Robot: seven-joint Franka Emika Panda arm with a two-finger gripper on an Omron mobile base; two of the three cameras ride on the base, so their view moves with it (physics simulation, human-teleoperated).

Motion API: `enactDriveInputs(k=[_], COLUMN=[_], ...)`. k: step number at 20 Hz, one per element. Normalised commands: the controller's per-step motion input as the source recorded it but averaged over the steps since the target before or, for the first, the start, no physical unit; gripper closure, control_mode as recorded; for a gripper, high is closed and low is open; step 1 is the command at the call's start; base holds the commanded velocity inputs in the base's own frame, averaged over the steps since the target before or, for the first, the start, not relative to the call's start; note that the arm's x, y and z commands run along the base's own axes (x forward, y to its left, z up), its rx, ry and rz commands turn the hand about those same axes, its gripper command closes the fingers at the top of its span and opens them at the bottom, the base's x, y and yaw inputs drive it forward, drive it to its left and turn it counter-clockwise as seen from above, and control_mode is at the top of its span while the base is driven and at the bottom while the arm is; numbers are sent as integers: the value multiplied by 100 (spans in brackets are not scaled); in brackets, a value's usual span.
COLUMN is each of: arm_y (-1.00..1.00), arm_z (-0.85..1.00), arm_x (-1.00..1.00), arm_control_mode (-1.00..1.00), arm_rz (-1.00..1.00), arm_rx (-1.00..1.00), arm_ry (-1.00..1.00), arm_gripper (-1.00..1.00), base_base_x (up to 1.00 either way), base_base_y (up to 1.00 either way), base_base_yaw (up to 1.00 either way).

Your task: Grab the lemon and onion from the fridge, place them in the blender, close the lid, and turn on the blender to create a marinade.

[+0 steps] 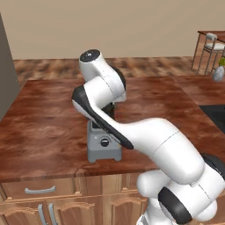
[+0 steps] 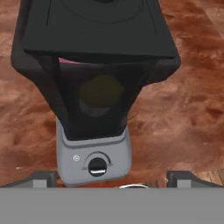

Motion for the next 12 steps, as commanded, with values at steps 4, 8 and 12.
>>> enactDriveInputs(k=[4,8,12], arm_y=[46,36,22], arm_z=[-45,-51,-53], arm_x=[0,0,0], arm_control_mode=[-100,-100,-100], arm_rz=[1,1,0], arm_rx=[-10,-11,-12], arm_ry=[0,0,1], arm_gripper=[-100,-100,-100], base_base_x=[0,0,0], base_base_y=[0,0,0], base_base_yaw=[0,0,0])
